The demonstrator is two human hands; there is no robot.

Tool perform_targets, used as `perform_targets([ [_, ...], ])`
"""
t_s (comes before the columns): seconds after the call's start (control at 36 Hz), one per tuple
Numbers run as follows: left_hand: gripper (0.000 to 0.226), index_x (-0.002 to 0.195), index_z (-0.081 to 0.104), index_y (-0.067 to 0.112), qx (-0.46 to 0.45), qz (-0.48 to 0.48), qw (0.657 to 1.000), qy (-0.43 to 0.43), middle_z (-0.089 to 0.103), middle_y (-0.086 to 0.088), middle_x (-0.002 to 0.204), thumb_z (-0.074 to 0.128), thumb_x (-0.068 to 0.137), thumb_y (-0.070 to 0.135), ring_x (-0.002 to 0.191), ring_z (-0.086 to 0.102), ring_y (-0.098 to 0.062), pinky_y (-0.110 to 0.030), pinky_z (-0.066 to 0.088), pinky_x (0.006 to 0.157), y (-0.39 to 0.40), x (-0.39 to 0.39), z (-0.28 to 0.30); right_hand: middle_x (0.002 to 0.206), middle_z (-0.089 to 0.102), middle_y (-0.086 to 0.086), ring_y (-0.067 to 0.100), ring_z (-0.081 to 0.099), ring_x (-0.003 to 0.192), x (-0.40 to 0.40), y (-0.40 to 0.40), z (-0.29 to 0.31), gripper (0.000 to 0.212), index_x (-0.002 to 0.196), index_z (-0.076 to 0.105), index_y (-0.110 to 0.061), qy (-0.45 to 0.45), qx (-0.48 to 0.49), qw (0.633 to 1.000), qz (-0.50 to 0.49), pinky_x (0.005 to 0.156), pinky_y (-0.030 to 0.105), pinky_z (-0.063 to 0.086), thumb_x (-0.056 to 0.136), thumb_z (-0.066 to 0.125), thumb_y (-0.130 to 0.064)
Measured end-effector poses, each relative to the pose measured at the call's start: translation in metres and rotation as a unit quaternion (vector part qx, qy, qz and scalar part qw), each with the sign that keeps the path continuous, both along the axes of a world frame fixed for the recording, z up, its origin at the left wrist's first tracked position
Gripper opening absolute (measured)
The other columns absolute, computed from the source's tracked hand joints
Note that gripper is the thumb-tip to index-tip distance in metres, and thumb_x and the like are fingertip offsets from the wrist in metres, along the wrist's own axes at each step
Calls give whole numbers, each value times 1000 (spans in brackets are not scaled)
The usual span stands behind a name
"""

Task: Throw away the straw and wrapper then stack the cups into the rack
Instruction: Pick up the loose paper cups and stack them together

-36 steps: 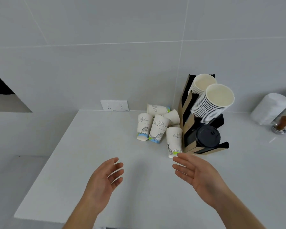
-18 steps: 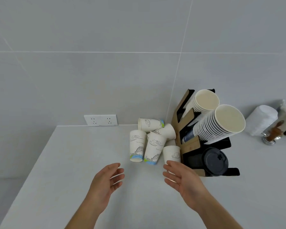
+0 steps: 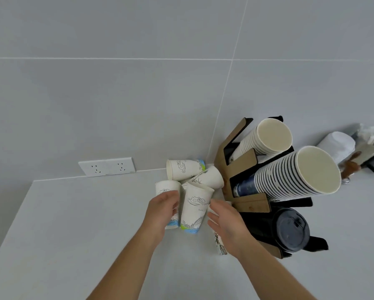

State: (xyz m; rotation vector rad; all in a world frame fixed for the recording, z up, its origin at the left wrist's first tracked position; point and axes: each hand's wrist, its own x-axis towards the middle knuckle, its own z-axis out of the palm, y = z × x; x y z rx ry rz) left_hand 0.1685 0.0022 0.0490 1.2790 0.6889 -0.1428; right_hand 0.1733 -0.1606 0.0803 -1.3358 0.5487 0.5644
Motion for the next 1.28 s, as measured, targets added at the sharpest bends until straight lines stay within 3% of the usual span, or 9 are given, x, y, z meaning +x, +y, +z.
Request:
perform_targets([
  [0.08,11,80,72,18,21,-19,1000,-1,69,-2,85,64,87,18,81,62,-17,-31,51,82,-4,18,-5,99,61,-6,16,57,106,8,3,-6,10,91,58,-24,-5,-16,1000,-5,105,34,43,99,53,-20],
  [0.17,17,70,73,21,48,-44,998,2,68,5,74,64,85,22,76,59,-17,-35,50,81,-6,29,-12,99,65,2,15,62,102,14,5,-12,8,99,63,-17,-14,-30,999,-20,104,34,45,98,55,-17],
  [0.25,25,61,68,19,55,-57,997,8,62,6,63,61,85,20,68,53,-17,-31,44,72,-8,35,-13,95,67,-7,5,61,93,18,8,-16,10,93,63,-25,-24,-26,999,-15,90,26,49,98,56,-20],
  [0.44,24,96,76,16,50,-91,995,13,76,-8,104,60,82,28,102,69,-27,-46,54,96,-9,38,-12,96,76,-6,4,69,92,22,12,-15,18,96,71,-23,-34,-19,999,-8,74,20,53,99,54,-20],
  [0.61,32,104,73,16,46,-68,997,7,75,-6,106,64,79,34,104,69,-25,-46,53,97,-10,27,-11,103,74,3,13,67,100,18,11,-9,17,92,72,-22,-45,-42,998,-1,84,28,55,96,56,-21],
  [0.72,21,97,73,17,40,-51,998,-2,76,-6,96,65,82,29,88,68,-22,-49,54,94,-12,11,-3,113,71,4,18,64,111,10,8,-5,16,97,72,-25,-53,-56,997,-10,97,39,54,95,56,-23],
  [0.83,14,92,72,16,18,-27,999,-19,74,-3,86,64,86,25,83,65,-23,-47,51,83,-12,-10,10,115,68,2,19,62,112,-4,7,4,12,100,67,-25,-65,-60,996,-32,97,44,54,97,56,-23],
  [1.03,15,94,74,12,-23,9,999,-29,75,-9,101,60,92,16,93,69,-21,-35,56,85,-9,-61,29,112,69,0,17,63,108,-43,6,18,15,96,69,-27,-77,-46,996,-28,86,38,56,97,57,-19],
  [1.28,13,97,72,8,-22,41,998,-29,74,-13,106,62,91,13,99,67,-24,-41,54,95,-6,-122,32,111,70,3,19,64,109,-99,3,12,25,100,72,-23,-86,-42,995,6,87,38,56,96,53,-8],
])
